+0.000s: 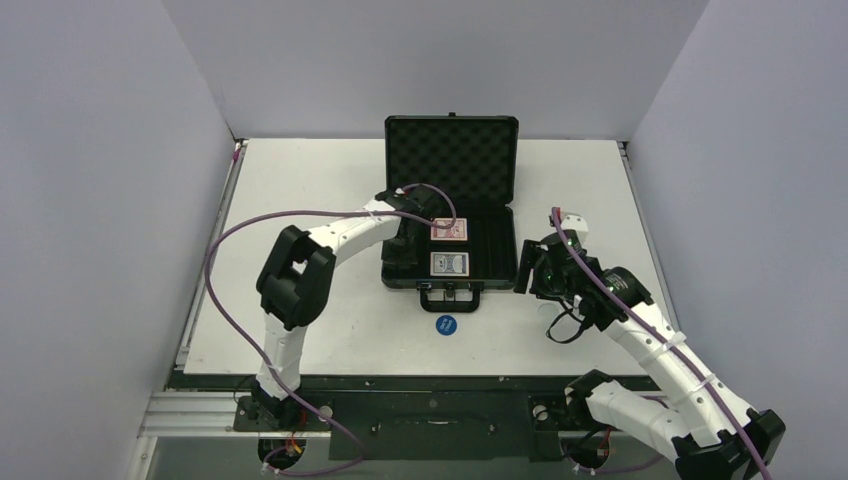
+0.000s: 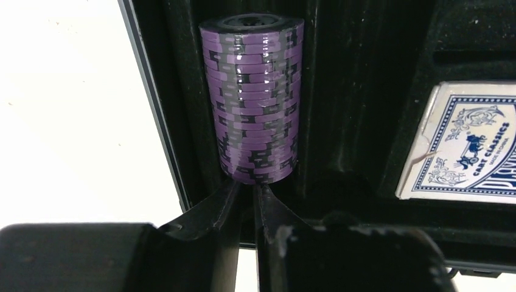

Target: Pack up texas hold em set

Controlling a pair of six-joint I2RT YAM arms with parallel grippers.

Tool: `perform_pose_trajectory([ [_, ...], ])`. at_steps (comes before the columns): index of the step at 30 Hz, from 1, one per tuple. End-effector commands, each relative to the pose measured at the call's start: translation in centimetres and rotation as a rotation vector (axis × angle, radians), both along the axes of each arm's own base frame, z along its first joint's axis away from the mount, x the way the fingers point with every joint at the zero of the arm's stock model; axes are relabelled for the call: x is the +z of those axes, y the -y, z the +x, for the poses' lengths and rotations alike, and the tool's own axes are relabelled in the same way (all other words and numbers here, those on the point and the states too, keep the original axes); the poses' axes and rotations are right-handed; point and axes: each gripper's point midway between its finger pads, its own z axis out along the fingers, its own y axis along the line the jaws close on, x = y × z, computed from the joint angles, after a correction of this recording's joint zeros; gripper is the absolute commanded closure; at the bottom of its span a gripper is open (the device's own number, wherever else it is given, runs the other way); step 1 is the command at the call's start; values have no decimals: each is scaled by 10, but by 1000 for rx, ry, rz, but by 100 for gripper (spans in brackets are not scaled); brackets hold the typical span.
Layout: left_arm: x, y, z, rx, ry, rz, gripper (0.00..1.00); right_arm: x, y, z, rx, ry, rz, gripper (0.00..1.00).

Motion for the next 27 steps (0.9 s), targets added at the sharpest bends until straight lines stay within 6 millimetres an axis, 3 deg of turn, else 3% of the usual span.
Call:
perform_pose_trajectory([
  [1,8,3,29,17,71,-8,89,6,-2,9,-2,35,9,35],
  [12,17,0,48,14,98,1,78,7,1,9,-6,37,-2,35],
  [16,26,-1,47,7,109,-9,65,9,2,8,-9,43,0,35],
  [27,85,-18,34,5,225,-58,47,16,1,7,-13,61,23,35],
])
